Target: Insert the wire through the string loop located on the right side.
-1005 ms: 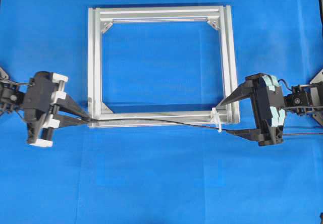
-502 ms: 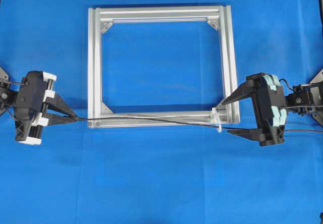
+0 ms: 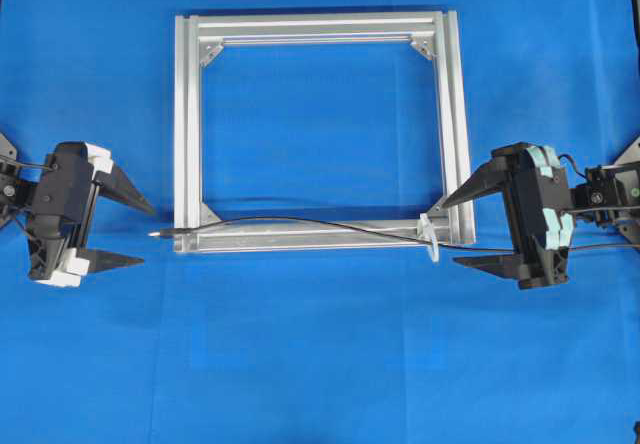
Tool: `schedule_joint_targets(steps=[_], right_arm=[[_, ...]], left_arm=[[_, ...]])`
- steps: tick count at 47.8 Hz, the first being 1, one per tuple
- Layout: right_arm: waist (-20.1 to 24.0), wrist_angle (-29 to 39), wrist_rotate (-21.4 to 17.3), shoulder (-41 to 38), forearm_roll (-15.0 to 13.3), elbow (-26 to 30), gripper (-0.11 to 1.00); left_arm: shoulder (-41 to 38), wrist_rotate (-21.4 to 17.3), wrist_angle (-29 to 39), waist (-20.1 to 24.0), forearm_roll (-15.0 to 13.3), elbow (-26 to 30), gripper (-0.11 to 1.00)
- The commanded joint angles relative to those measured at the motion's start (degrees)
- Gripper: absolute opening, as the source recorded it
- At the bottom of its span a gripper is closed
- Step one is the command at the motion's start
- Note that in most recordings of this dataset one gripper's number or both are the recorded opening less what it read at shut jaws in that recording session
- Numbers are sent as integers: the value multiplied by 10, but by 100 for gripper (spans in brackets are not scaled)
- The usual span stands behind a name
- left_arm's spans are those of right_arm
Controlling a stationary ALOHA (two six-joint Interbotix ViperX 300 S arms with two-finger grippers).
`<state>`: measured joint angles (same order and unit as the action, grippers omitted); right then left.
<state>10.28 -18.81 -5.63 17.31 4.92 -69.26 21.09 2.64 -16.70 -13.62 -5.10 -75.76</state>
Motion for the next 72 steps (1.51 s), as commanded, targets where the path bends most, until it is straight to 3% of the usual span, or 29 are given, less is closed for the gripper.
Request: schedule_joint_targets(steps=[1,13,40,72], right_arm=[[1,1,-1,7,1,10,96],[1,14,-1,20,2,15,96],[-4,200,1,162,-5,87,96],[-5,202,1,159,-16,90,96]], left_arm=[[4,0,-2,-2,1,4,88],[17,0,11,-2,1,9,83],[191,-4,113,11,1,54,82],[205,-7,120,30,2,51,82]])
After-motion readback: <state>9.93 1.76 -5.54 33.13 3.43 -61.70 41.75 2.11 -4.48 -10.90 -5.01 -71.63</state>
